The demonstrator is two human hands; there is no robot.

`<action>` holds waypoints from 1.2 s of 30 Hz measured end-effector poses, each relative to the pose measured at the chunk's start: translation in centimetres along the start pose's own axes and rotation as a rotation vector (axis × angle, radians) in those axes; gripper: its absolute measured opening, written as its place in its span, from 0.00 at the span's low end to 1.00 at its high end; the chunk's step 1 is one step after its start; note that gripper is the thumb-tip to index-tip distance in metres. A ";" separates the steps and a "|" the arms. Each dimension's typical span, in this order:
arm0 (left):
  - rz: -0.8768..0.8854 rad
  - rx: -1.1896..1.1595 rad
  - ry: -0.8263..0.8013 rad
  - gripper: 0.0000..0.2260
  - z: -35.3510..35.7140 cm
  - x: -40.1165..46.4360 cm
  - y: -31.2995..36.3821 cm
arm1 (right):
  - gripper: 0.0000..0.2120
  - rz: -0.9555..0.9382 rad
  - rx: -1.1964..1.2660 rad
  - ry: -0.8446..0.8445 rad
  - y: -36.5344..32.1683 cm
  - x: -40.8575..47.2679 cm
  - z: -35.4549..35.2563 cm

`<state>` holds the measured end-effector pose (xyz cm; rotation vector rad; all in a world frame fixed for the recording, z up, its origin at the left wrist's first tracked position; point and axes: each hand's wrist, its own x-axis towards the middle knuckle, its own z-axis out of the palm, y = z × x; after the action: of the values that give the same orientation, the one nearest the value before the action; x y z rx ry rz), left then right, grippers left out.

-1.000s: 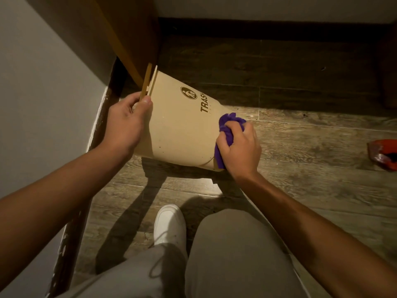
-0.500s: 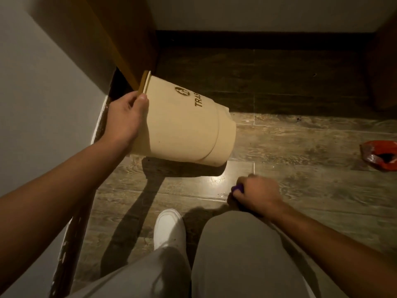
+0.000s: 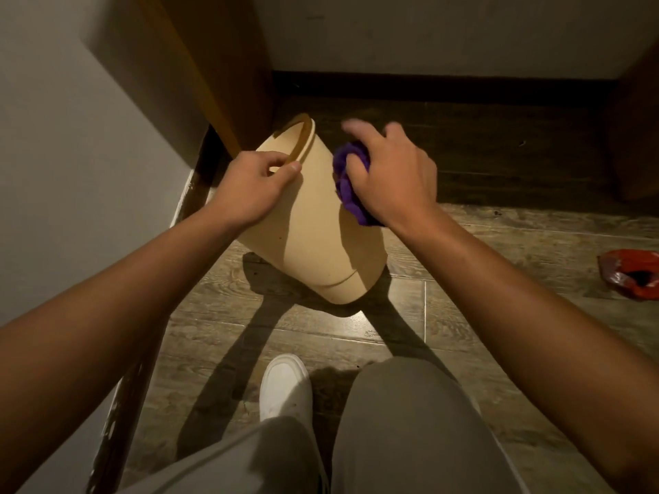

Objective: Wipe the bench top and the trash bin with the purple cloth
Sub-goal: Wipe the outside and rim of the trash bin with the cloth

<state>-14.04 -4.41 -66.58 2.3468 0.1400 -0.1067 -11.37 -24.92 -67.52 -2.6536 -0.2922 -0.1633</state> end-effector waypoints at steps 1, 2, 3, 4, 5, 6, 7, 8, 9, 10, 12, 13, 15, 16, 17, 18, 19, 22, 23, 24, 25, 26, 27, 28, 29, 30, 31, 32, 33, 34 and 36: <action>0.049 0.044 -0.012 0.16 0.0 -0.1 0.4 | 0.23 -0.047 -0.028 0.019 -1.0 0.5 -0.2; 0.103 0.091 -0.027 0.15 0.1 -0.3 0.7 | 0.27 -0.100 -0.083 0.005 -1.9 0.9 -0.4; 0.153 0.135 -0.047 0.14 0.1 -0.6 0.9 | 0.28 -0.152 -0.160 -0.039 -2.8 1.2 -0.4; 0.190 0.171 -0.066 0.14 0.0 -0.8 1.2 | 0.28 -0.196 -0.250 -0.103 -3.4 1.5 -0.2; 0.208 0.193 -0.083 0.14 0.0 -0.9 1.4 | 0.26 -0.226 -0.334 -0.172 -4.0 1.6 0.0; 0.209 0.192 -0.102 0.14 -0.1 -1.0 1.7 | 0.23 -0.238 -0.386 -0.217 -4.3 1.8 0.0; 0.202 0.170 -0.129 0.14 -0.3 -1.0 1.9 | 0.20 -0.233 -0.399 -0.238 -4.5 2.0 -0.1; 0.193 0.140 -0.171 0.14 -0.6 -1.1 2.0 | 0.17 -0.222 -0.388 -0.245 -4.6 2.3 -0.3; 0.188 0.123 -0.230 0.14 -1.0 -1.1 2.0 | 0.14 -0.211 -0.370 -0.250 -4.5 2.5 -0.5; 0.187 0.129 -0.298 0.15 -1.6 -1.1 1.8 | 0.11 -0.200 -0.351 -0.260 -4.2 2.8 -0.6; 0.163 0.154 -0.408 0.19 -3.5 -1.3 1.0 | 0.07 -0.161 -0.279 -0.317 -3.1 3.5 -1.0; 0.144 0.157 -0.433 0.20 -4.5 -1.5 0.3 | 0.05 -0.139 -0.228 -0.353 -2.4 3.8 -1.2; 0.120 0.153 -0.445 0.18 -6.2 -2.1 -1.2 | 0.04 -0.114 -0.148 -0.406 -1.1 4.3 -1.3; 0.126 0.163 -0.448 0.17 -6.7 -2.2 -1.7 | 0.04 -0.101 -0.130 -0.417 -0.6 4.6 -1.2; 0.148 0.184 -0.450 0.17 -6.9 -2.3 -2.0 | 0.04 -0.088 -0.125 -0.421 -0.2 4.9 -1.2; 0.176 0.210 -0.447 0.16 -6.7 -2.3 -2.0 | 0.04 -0.080 -0.127 -0.421 0.0 5.4 -1.2; 0.206 0.232 -0.439 0.16 -6.4 -2.3 -1.8 | 0.04 -0.069 -0.125 -0.421 0.0 5.8 -1.2; 0.250 0.219 -0.392 0.15 -5.3 -2.0 -1.4 | 0.06 -0.035 -0.099 -0.415 0.4 6.8 -0.9; 0.253 0.210 -0.385 0.14 -5.0 -1.8 -1.5 | 0.07 -0.027 -0.086 -0.415 0.6 6.9 -0.8; 0.248 0.197 -0.390 0.14 -4.6 -1.6 -1.5 | 0.09 -0.021 -0.067 -0.414 1.0 7.0 -0.7; 0.239 0.185 -0.401 0.14 -4.4 -1.5 -1.5 | 0.13 -0.012 -0.030 -0.402 1.4 7.0 -0.6; 0.233 0.169 -0.414 0.14 -4.0 -1.3 -1.5 | 0.19 0.016 0.036 -0.373 1.8 6.8 -0.8; 0.228 0.144 -0.425 0.15 -3.7 -1.3 -1.4 | 0.23 0.070 0.138 -0.326 2.2 6.6 -1.1; 0.223 0.109 -0.424 0.15 -3.2 -1.2 -1.3 | 0.26 0.142 0.266 -0.256 2.5 6.4 -1.4; 0.217 0.069 -0.406 0.14 -2.8 -1.1 -1.2 | 0.26 0.211 0.399 -0.172 2.7 6.1 -1.7; 0.209 0.032 -0.371 0.13 -2.5 -1.0 -1.2 | 0.23 0.269 0.513 -0.090 2.7 5.7 -1.7; 0.195 0.002 -0.327 0.13 -2.3 -0.9 -1.2 | 0.20 0.302 0.586 -0.018 2.3 5.1 -1.6; 0.179 -0.022 -0.285 0.12 -2.1 -0.7 -1.2 | 0.18 0.304 0.620 0.039 1.7 4.4 -1.4; 0.167 -0.038 -0.256 0.12 -2.0 -0.6 -1.2 | 0.17 0.279 0.632 0.083 0.8 3.6 -1.0; 0.159 -0.052 -0.243 0.12 -1.9 -0.6 -1.1 | 0.17 0.233 0.628 0.122 -0.3 2.9 -0.5; 0.167 -0.073 -0.232 0.13 -1.4 -0.5 -0.8 | 0.18 0.141 0.561 0.191 -2.5 2.1 0.8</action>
<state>-14.63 -2.89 -66.02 2.2442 -0.1630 -0.2855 -9.82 -21.95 -66.77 -2.0758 -0.0706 -0.2467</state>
